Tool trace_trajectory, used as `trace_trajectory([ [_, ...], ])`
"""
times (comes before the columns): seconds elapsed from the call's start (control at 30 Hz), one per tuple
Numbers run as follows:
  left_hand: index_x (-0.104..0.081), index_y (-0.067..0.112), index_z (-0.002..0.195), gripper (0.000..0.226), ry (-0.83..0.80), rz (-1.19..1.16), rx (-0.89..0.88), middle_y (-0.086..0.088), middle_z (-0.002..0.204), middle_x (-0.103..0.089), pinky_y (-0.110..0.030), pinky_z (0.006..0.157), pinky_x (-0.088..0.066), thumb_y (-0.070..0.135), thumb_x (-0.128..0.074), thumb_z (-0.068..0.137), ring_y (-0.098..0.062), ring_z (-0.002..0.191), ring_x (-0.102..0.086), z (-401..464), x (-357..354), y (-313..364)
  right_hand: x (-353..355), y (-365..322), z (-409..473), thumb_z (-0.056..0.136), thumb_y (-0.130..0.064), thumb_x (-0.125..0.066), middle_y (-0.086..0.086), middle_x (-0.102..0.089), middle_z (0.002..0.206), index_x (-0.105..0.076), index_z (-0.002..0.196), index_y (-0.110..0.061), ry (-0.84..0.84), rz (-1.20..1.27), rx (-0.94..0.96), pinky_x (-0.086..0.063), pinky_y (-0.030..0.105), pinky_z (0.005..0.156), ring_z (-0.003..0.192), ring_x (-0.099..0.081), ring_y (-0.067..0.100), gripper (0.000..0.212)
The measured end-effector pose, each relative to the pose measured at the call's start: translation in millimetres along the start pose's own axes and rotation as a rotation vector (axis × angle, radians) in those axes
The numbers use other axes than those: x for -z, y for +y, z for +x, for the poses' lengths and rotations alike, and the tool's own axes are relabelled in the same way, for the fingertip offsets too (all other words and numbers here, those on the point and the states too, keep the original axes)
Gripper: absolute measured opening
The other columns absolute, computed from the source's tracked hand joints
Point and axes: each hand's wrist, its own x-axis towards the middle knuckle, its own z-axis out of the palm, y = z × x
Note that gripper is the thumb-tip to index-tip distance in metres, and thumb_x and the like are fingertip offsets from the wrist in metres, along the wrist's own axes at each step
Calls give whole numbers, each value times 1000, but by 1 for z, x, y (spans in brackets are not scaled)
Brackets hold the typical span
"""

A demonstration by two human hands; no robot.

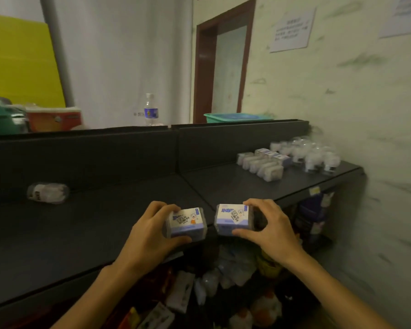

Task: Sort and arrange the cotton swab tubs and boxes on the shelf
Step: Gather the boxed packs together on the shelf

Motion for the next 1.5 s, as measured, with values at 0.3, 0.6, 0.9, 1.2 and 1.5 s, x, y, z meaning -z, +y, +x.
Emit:
trace_trajectory([
  [0.3, -46, 31, 125, 65, -75, -29, -122, 20, 119, -33, -8, 70, -40, 47, -75, 70, -1, 104, -43, 72, -76, 53, 84, 87, -4, 63, -43, -84, -10, -53, 111, -51, 113, -39, 122, -49, -111, -51, 36, 87, 110, -49, 13, 60],
  [0.6, -48, 29, 124, 64, -76, -100, -199, 20, 116, -35, -10, 73, -43, 49, -75, 69, -2, 101, -46, 171, -177, 79, 139, 208, 48, 61, -38, -86, -16, -50, 103, -57, 116, -29, 154, -107, -228, -55, 35, 79, 100, -55, 14, 63],
  [0.9, -50, 27, 123, 66, -19, -33, -214, 12, 121, -42, -20, 80, -50, 49, -74, 67, -6, 100, -50, 301, -240, 66, 145, 311, 174, 65, -33, -86, -3, -54, 112, -57, 123, -24, 72, -92, -294, -52, 33, 85, 105, -55, 16, 66],
  [1.2, -50, 29, 121, 66, 23, 18, -191, 14, 119, -39, -20, 73, -52, 58, -66, 65, -9, 96, -54, 371, -275, 72, 123, 377, 235, 70, -32, -83, 0, -52, 126, -53, 130, -23, -53, -49, -310, -45, 32, 96, 114, -49, 14, 68],
  [1.5, -52, 30, 122, 70, 113, 89, -109, 18, 119, -39, -18, 72, -49, 66, -56, 63, -3, 95, -51, 385, -303, 101, 110, 415, 281, 76, -32, -77, -2, -60, 122, -52, 129, -22, -240, 99, -219, -48, 31, 94, 112, -57, 12, 59],
])
